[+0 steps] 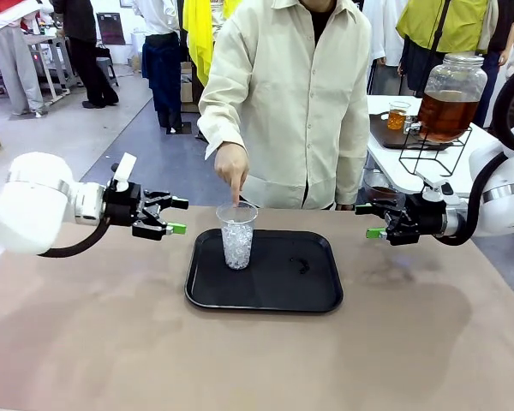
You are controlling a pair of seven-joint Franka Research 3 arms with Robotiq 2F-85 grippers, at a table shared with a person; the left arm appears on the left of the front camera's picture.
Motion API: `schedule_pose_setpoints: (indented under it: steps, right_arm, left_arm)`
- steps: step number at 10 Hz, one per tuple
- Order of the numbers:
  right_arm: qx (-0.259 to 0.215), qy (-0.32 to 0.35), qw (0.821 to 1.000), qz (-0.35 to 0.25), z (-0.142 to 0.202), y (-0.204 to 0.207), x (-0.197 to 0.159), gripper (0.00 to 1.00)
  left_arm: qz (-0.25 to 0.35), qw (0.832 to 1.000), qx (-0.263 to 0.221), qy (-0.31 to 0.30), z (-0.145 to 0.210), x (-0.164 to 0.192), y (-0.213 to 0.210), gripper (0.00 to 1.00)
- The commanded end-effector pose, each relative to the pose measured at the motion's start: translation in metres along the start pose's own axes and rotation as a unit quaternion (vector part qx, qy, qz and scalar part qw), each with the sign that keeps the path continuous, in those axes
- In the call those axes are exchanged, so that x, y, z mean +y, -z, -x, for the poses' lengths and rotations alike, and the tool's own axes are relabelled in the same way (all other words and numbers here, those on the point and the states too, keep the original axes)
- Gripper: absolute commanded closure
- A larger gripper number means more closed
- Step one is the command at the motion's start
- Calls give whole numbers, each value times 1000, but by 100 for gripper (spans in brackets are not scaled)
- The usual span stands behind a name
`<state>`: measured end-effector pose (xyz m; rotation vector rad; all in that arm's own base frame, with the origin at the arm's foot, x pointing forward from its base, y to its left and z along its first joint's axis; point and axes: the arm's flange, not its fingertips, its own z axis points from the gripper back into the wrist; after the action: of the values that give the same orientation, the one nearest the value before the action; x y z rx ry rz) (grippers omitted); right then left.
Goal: Pour the drink into the iced cup.
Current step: Pick up the iced cup indicated by the human and present it to them.
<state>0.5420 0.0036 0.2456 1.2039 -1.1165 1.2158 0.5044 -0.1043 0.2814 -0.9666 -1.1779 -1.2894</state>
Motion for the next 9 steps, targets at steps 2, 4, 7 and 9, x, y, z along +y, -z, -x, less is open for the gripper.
schedule_pose_setpoints:
  steps: [2, 4, 7, 9]
  right_arm:
    - [2, 2, 1000, -1, -3, 2, 0, 0]
    - [2, 2, 1000, -1, -3, 2, 0, 0]
    - [2, 2, 1000, -1, -3, 2, 0, 0]
    - [2, 2, 1000, -1, -3, 2, 0, 0]
  left_arm:
    - [-6, 1000, -24, 0, 13, 7, 18, 0]
    - [-5, 1000, -26, -15, 19, 9, 28, 0]
    - [5, 999, -25, -29, 26, 6, 41, 0]
    - [9, 999, -26, -39, 25, 5, 41, 0]
